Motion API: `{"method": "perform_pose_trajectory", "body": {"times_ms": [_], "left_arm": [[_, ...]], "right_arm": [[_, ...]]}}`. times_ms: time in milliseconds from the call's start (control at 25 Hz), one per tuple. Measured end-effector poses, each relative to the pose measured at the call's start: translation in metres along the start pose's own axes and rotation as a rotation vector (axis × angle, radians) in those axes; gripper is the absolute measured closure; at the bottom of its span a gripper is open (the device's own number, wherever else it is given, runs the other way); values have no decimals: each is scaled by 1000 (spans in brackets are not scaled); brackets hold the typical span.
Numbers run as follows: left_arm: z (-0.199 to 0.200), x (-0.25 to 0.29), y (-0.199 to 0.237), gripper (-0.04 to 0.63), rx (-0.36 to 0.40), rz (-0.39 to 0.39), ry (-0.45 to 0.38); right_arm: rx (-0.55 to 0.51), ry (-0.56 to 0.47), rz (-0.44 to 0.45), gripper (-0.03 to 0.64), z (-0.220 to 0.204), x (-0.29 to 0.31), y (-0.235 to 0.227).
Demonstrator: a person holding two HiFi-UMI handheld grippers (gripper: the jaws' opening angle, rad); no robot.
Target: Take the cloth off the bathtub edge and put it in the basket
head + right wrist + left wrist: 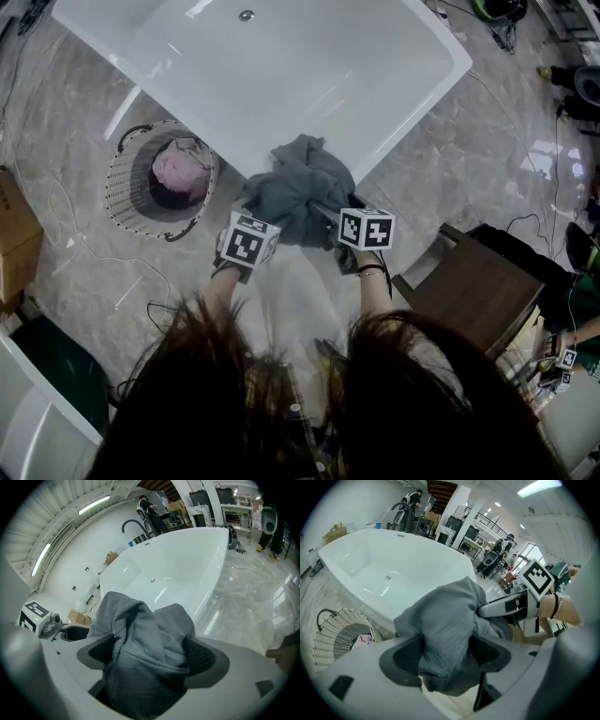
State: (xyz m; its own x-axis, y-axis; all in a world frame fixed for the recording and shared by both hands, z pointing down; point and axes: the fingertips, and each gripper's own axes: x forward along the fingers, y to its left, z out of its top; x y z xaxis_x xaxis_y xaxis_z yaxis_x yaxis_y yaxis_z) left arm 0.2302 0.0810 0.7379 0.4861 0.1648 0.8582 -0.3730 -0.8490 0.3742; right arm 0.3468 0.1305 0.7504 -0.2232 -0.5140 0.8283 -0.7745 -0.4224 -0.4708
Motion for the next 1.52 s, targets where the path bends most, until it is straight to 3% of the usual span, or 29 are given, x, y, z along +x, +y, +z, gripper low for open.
{"method": "perform_pose_trajectory", "body": {"times_ms": [280,720,840,1000,1320,1520], "left_arm": [[0,4,0,279,5,14,11],[-6,2,-4,341,-30,-5,83],[-5,0,-10,364,-34,-16,93],[-5,-1,-15,400,-18,-22,102],[0,-6,-27,462,33,-57,89],[1,-15,-36,471,29,-71,66]], "right_arm": [[5,-28,3,163,0,-1,-1],[85,70,-22,200,-9,-2,4],[73,57,-40,236,-9,-5,7],[-5,63,-50,335,-6,-8,15],[-79,83,-7,428,-4,-13,24],[-101,58,15,449,-2,-23,31]]}}
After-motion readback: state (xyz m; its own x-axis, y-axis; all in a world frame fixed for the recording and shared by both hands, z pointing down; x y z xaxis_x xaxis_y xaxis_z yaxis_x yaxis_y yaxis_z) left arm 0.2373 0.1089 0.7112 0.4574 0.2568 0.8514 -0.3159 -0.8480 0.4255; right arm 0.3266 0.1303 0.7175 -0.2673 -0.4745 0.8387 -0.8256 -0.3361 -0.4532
